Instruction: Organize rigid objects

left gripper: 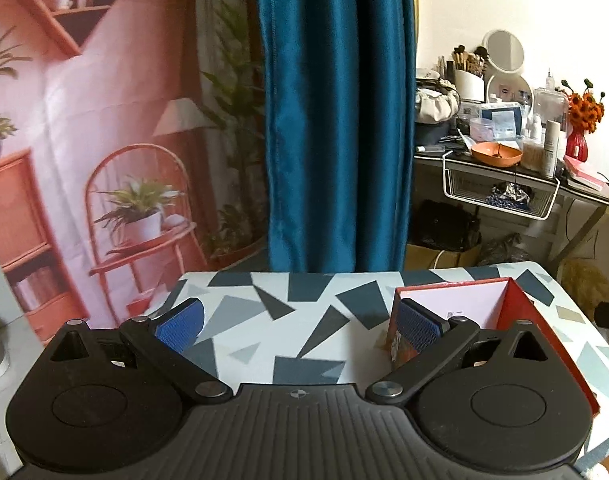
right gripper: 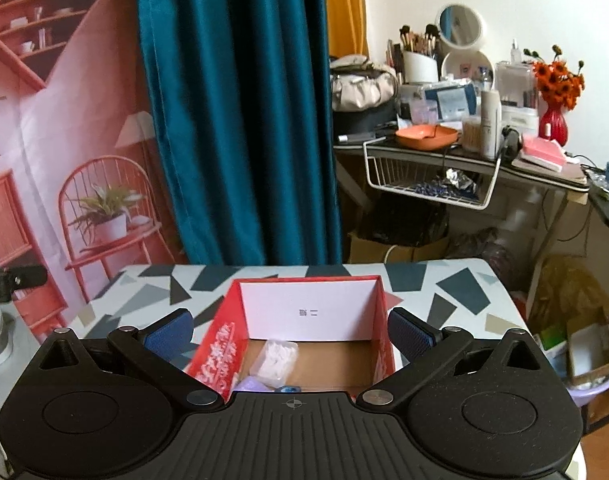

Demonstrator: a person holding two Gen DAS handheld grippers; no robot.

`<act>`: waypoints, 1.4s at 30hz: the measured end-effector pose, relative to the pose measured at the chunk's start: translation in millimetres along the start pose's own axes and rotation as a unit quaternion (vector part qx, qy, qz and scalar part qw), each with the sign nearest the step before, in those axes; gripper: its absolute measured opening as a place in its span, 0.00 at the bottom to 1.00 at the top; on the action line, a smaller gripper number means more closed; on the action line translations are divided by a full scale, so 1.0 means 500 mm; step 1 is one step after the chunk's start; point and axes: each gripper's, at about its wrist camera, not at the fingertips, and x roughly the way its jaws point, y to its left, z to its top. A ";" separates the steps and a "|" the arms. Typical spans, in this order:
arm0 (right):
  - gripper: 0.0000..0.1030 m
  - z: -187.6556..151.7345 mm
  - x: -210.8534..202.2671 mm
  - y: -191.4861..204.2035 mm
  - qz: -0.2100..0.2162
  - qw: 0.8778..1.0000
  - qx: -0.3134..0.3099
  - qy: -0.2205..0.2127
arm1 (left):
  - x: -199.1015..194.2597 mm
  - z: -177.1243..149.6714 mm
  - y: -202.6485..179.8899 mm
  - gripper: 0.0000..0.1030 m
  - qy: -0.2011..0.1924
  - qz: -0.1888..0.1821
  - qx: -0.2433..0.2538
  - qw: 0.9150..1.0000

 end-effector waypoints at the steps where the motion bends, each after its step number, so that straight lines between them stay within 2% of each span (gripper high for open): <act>1: 1.00 -0.001 -0.012 0.005 0.001 1.000 0.001 -0.003 | -0.015 -0.003 0.003 1.00 0.001 0.003 -0.002 1.000; 14: 1.00 -0.019 -0.181 0.064 -0.012 0.998 -0.020 -0.061 | -0.160 -0.039 0.040 1.00 -0.026 0.045 -0.025 0.998; 20: 1.00 -0.030 -0.231 0.079 -0.010 0.997 -0.023 -0.078 | -0.186 -0.044 0.051 1.00 -0.033 0.060 -0.034 0.997; 29: 1.00 -0.032 -0.247 0.070 -0.012 0.996 -0.017 -0.085 | -0.198 -0.040 0.051 1.00 -0.044 0.080 -0.044 0.995; 42: 1.00 -0.036 -0.251 0.061 -0.013 0.996 -0.014 -0.084 | -0.203 -0.049 0.055 1.00 -0.039 0.077 -0.045 0.995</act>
